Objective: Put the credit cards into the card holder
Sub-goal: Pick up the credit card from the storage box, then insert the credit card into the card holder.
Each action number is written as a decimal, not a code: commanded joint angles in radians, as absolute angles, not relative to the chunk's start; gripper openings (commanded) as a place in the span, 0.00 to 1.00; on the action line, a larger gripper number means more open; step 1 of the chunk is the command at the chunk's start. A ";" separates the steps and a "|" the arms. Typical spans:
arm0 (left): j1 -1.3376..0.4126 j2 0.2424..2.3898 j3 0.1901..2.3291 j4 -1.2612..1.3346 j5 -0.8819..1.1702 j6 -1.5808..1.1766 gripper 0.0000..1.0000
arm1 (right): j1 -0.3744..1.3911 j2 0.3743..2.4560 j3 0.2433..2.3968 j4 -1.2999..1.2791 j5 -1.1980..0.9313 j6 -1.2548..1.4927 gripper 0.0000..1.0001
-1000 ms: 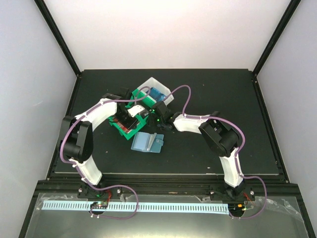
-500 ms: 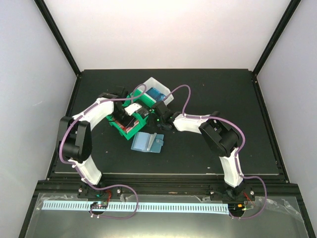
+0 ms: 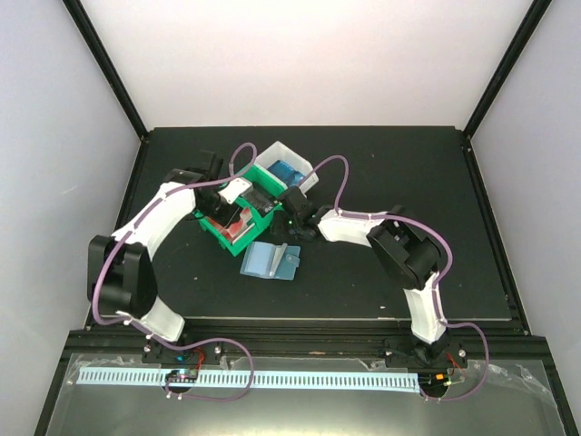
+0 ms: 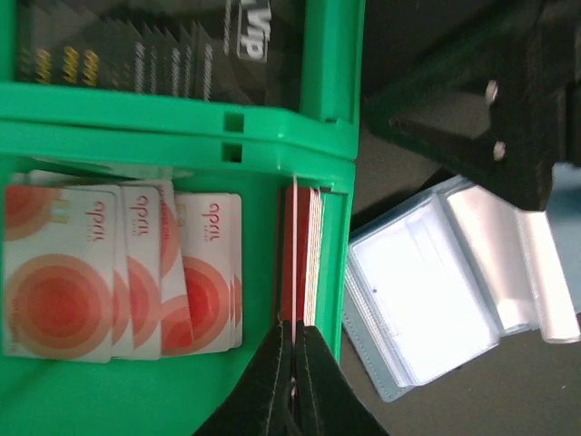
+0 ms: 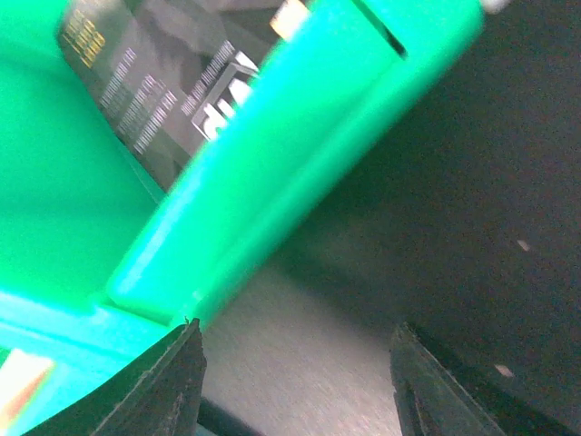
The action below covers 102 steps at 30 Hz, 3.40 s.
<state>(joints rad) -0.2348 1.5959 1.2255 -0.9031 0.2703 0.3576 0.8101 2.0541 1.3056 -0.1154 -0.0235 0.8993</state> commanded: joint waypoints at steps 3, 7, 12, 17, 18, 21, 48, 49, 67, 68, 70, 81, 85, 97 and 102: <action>-0.226 1.429 1.256 -0.838 0.242 0.231 0.02 | 0.817 1.917 1.255 -0.252 0.064 0.834 0.61; -0.225 1.347 1.309 -0.822 0.280 0.013 0.02 | 0.794 1.762 1.210 -0.246 -0.003 0.787 0.67; -0.224 1.192 1.315 -0.791 0.440 -0.348 0.01 | 0.760 1.556 1.141 -0.167 -0.335 0.740 0.82; -0.234 1.070 1.255 -0.765 0.765 -0.638 0.01 | 0.760 1.349 1.043 -0.047 -0.517 0.861 0.87; -0.235 1.026 1.216 -0.718 0.831 -0.711 0.02 | 0.761 1.316 1.017 -0.006 -0.547 0.908 0.87; -0.248 0.914 1.054 -0.461 0.975 -1.026 0.02 | 0.766 1.246 0.940 0.139 -0.617 1.081 0.87; -0.279 0.718 0.780 -0.171 1.032 -1.535 0.14 | 0.793 1.292 0.930 0.438 -0.900 1.492 0.02; -0.279 0.715 0.770 -0.170 1.030 -1.519 0.20 | 0.793 1.292 0.930 0.440 -0.899 1.502 0.01; -0.283 0.711 0.693 -0.708 0.382 -0.619 0.61 | 0.796 1.451 0.885 -0.144 -0.491 0.965 0.01; -0.285 0.725 0.682 -0.695 0.373 -0.616 0.61 | 0.800 1.482 0.899 -0.149 -0.491 0.951 0.01; -0.297 0.746 0.622 -0.628 0.385 -0.620 0.61 | 0.805 1.543 0.928 -0.148 -0.482 0.942 0.01; -0.334 0.979 0.530 -0.368 0.313 -0.627 0.64 | 0.818 1.778 1.007 -0.099 -0.330 1.059 0.01; -0.376 1.062 0.518 -0.307 0.275 -0.613 0.63 | 0.817 1.775 0.958 -0.109 -0.276 1.066 0.01; -0.458 1.218 0.507 -0.202 0.225 -0.609 0.51 | 0.778 1.709 0.871 -0.214 -0.214 0.939 0.01; -0.502 1.231 0.494 -0.170 0.173 -0.636 0.43 | 0.742 1.683 0.833 -0.209 -0.256 0.886 0.01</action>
<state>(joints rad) -0.4759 1.2217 0.4961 -0.2325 0.2180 -0.6243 0.7715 1.7000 0.8726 -0.1436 -0.2867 0.9604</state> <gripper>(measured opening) 0.446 0.012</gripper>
